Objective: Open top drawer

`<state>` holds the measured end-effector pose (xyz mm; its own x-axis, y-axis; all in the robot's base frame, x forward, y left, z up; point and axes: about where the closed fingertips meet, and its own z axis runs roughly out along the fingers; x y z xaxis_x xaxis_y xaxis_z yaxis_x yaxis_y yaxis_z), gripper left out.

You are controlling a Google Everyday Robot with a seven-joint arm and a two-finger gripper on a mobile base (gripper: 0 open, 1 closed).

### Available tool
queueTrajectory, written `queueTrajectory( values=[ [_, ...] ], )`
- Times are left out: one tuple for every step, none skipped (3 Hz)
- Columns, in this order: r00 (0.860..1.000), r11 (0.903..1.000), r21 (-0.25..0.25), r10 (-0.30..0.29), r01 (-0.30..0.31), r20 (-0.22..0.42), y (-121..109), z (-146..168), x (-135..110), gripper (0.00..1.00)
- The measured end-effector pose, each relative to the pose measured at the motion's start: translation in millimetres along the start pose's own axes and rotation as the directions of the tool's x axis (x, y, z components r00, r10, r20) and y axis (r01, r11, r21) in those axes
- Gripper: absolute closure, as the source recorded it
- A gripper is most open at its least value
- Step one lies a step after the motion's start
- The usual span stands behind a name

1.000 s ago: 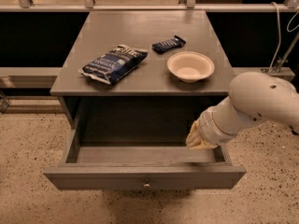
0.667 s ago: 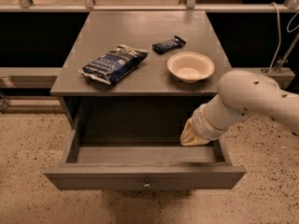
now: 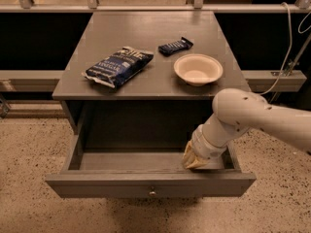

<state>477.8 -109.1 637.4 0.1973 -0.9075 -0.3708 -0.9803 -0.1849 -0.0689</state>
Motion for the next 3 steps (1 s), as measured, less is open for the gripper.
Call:
queueTrajectory(
  values=[
    [1.000, 0.9951, -0.096, -0.022, 0.024, 0.016, 22.6, 11.7, -3.0, 0.85],
    [1.000, 0.9936, -0.110, -0.026, 0.028, 0.018, 26.1, 12.5, -3.4, 0.84],
    [0.997, 0.9813, -0.180, -0.064, 0.069, 0.033, 50.7, 4.6, -13.8, 0.84]
  ],
)
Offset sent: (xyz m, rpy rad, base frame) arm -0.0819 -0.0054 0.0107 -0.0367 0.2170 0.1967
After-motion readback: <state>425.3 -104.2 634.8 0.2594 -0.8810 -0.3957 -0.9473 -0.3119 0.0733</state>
